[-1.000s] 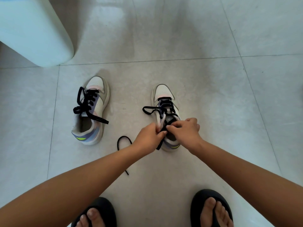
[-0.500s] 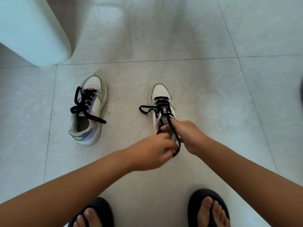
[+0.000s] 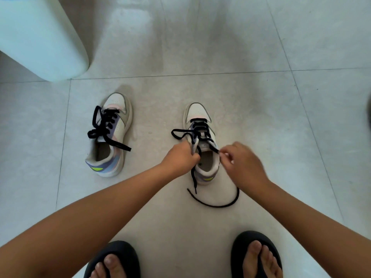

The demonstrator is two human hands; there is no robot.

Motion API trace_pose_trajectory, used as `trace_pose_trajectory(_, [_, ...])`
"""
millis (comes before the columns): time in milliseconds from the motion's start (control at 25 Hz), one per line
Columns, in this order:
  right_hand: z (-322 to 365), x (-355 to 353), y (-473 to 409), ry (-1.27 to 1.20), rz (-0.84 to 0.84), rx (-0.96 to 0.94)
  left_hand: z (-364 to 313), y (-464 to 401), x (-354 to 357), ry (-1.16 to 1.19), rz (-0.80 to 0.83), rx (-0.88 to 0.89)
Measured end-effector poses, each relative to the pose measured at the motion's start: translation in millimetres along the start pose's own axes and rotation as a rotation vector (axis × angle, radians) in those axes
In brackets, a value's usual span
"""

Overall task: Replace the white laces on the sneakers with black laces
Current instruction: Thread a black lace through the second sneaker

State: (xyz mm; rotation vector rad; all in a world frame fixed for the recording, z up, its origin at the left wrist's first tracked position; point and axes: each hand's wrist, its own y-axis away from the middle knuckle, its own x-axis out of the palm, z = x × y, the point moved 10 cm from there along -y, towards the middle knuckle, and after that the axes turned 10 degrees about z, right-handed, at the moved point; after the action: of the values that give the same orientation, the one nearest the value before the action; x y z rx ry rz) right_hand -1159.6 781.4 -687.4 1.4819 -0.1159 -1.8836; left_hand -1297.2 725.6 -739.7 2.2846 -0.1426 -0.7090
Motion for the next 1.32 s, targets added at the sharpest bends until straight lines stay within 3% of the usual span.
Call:
trace_pose_trajectory(120, [35.6, 30.8, -29.5, -0.118, 0.226, -0.02, 3.3, -2.3, 13.4, 0.012, 0.106, -0.038])
trace_pose_trajectory(280, [39.9, 34.0, -45.0, -0.115, 0.247, 0.005, 9.3, -1.8, 23.5, 0.097, 0.157, -0.052])
trace_pose_trajectory(360, [45.0, 23.2, -32.4, 0.061, 0.266, -0.064, 9.3, -1.6, 24.6, 0.176, 0.138, -0.057])
trace_pose_trajectory(440, [47.4, 12.9, -3.1, 0.403, 0.332, -0.209, 14.5, -2.8, 26.4, 0.248, 0.137, -0.095])
trace_pose_trajectory(520, [27.8, 20.2, 40.2, 0.608, 0.513, -0.305, 20.4, -3.2, 27.4, 0.284, 0.139, -0.133])
trace_pose_trajectory(640, [-23.6, 53.8, 102.7, 0.656, 0.905, -0.197, 22.9, -5.3, 23.2, 0.315, 0.109, -0.153])
trace_pose_trajectory(680, [-35.2, 63.3, 110.3, 0.675, 0.962, -0.162, 21.3, -4.7, 21.6, 0.313, 0.1, -0.157])
trace_pose_trajectory(720, [-36.7, 66.2, 106.0, 0.673, 0.931, -0.154, 19.2, -4.2, 20.7, 0.301, 0.094, -0.155])
trace_pose_trajectory(840, [-7.3, 29.8, 41.7, 0.447, 0.431, -0.125, 12.9, -1.7, 15.3, 0.246, 0.071, -0.13])
trace_pose_trajectory(920, [13.5, 9.2, 5.0, 0.248, 0.2, -0.09, 10.5, 0.1, 1.9, 0.238, 0.013, -0.104])
trace_pose_trajectory(1080, [37.7, 24.6, -27.8, 0.208, 0.246, -0.09, 4.7, -7.4, -39.1, 0.235, -0.175, -0.046])
trace_pose_trajectory(1240, [39.5, 26.3, -31.6, 0.125, 0.227, -0.126, 4.8, -18.5, -34.0, 0.492, -0.073, -0.03])
trace_pose_trajectory(1320, [40.9, 25.6, -30.6, 0.065, 0.205, -0.136, 11.5, -10.8, -22.9, 0.475, -0.059, -0.05])
